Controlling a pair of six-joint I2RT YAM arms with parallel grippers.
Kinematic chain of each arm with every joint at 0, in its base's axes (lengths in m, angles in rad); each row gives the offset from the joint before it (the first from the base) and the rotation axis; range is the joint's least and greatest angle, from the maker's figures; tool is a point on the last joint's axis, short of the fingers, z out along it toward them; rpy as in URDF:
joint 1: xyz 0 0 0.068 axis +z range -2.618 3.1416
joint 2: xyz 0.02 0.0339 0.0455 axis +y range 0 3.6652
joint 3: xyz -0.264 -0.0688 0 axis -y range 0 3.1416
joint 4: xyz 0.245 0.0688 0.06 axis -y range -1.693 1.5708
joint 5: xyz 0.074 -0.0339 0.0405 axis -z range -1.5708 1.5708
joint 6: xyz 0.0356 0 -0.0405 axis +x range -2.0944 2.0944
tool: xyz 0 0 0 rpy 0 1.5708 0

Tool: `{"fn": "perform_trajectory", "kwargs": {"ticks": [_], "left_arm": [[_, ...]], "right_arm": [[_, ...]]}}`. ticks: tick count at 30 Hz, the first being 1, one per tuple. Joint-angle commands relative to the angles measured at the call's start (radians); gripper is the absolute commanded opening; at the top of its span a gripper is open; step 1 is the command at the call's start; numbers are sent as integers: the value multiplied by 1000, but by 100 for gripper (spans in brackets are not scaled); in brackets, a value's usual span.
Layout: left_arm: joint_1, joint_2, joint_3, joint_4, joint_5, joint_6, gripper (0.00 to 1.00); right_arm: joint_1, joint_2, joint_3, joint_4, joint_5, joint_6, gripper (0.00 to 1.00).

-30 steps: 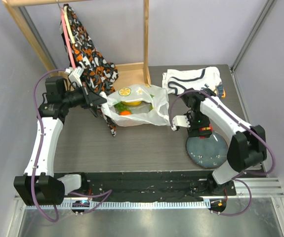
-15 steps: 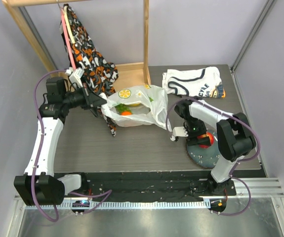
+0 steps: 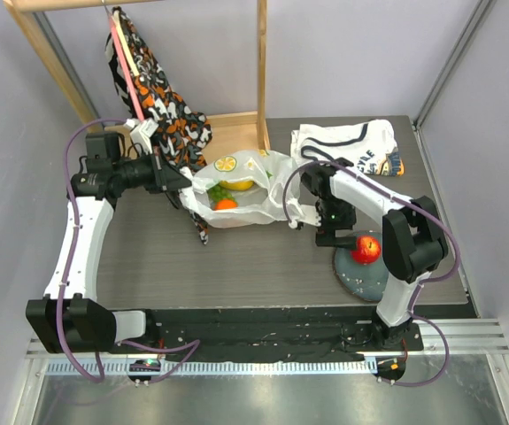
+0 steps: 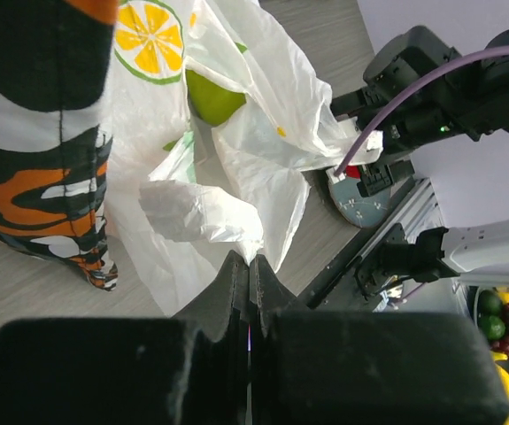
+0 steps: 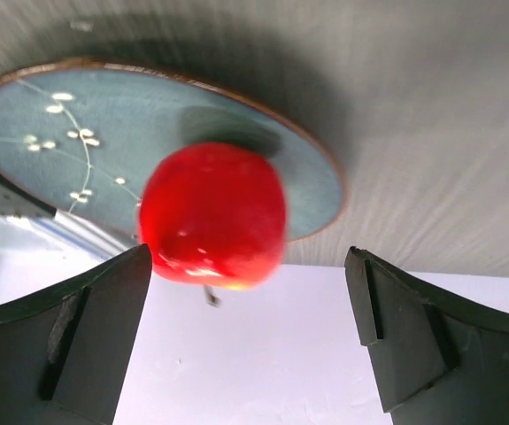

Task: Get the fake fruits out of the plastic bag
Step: Place the fake fruit on the plate, then adjust the plastic bag at the center of the board.

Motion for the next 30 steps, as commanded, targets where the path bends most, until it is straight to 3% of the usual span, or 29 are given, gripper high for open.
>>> {"fn": "perform_trajectory", "kwargs": {"ticks": [1, 4, 8, 11, 14, 16, 17, 18, 19, 20, 21, 28, 30], "left_arm": [[-13, -24, -5, 38, 53, -27, 1], [-20, -48, -48, 100, 76, -75, 1], [-53, -74, -95, 106, 33, -72, 0], [-53, -76, -92, 74, 15, -75, 0], [-51, -76, -85, 2, -2, 26, 0], [-43, -76, -91, -26, -27, 59, 0], [-37, -80, -103, -27, -22, 56, 0], [-33, -85, -104, -29, -18, 48, 0], [-4, -90, -101, -29, -2, 39, 0], [0, -93, -95, -36, 4, 37, 0], [1, -91, -92, -44, 5, 45, 0], [3, -90, -150, 42, 33, -27, 0], [3, -94, -158, 43, 36, -29, 0]], "right_arm": [[28, -75, 88, -184, -44, 74, 100], [33, -156, 146, -181, -38, -10, 100], [33, -247, 273, -130, -182, -61, 100], [37, -261, 394, -44, -340, -17, 93], [49, -246, 473, 45, -472, 60, 81], [74, -220, 488, 127, -542, 103, 65], [88, -212, 487, 163, -550, 160, 52], [114, -203, 482, 224, -560, 190, 31], [129, -186, 476, 253, -578, 217, 23], [146, -175, 473, 278, -581, 273, 4], [167, -166, 459, 331, -583, 302, 1], [324, -42, 404, 560, -528, 585, 1], [332, 10, 404, 638, -408, 695, 1]]}}
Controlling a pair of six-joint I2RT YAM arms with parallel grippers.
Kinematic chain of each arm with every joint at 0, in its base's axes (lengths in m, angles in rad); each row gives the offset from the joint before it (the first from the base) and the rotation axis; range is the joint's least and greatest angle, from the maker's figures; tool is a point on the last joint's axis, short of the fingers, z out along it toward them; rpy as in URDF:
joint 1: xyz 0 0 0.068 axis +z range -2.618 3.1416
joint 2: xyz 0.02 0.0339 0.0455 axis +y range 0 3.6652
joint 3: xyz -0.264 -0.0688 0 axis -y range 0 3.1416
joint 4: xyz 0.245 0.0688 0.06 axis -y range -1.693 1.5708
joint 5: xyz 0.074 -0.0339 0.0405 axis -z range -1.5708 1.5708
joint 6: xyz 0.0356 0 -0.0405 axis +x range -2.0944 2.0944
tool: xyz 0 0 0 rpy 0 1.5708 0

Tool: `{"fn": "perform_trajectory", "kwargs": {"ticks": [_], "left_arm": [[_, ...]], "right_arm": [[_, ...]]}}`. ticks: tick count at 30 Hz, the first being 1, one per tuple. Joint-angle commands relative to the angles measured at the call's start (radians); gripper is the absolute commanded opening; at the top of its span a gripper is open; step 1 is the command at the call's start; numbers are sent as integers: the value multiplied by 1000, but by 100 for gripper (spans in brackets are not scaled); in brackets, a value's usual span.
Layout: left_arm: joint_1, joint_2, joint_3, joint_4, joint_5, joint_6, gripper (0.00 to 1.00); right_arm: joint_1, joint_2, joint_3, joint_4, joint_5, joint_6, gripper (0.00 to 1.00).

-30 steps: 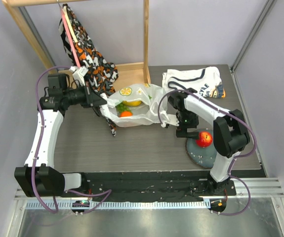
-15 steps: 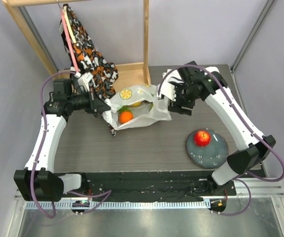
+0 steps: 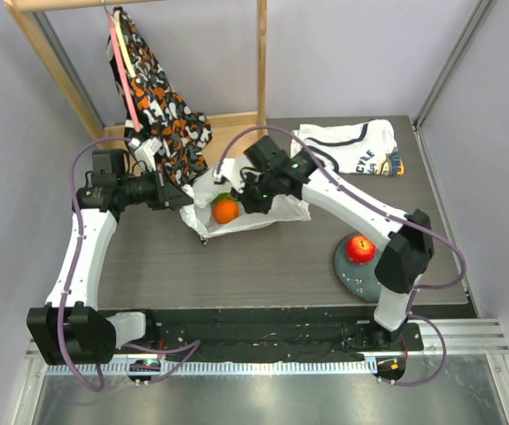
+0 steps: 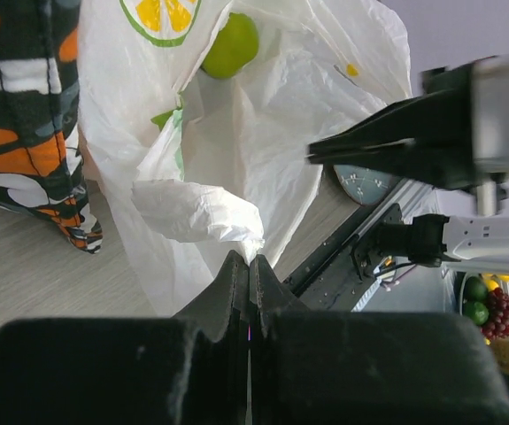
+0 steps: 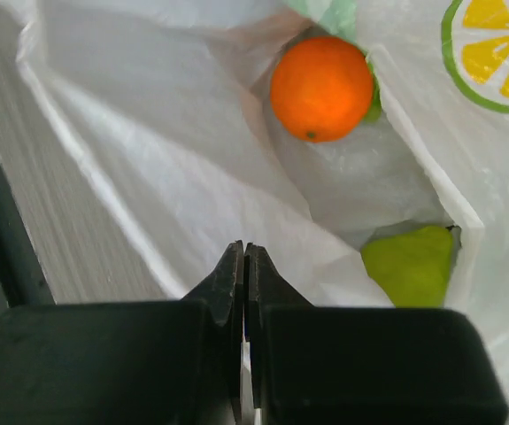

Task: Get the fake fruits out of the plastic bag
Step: Adjust the plastic bag at the center of the board.

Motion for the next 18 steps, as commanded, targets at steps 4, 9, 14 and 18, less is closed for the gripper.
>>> {"fn": "perform_trajectory", "kwargs": {"ticks": [4, 9, 14, 18], "left_arm": [[16, -62, -34, 44, 30, -35, 0], [26, -101, -76, 28, 16, -47, 0], [29, -151, -123, 3, 5, -59, 0], [29, -183, -188, 3, 14, -84, 0]], "right_arm": [[50, 170, -16, 315, 464, 365, 1], [64, 138, -126, 251, 348, 358, 1], [135, -109, -514, 255, 257, 374, 1], [141, -190, -582, 291, 300, 356, 1]]}}
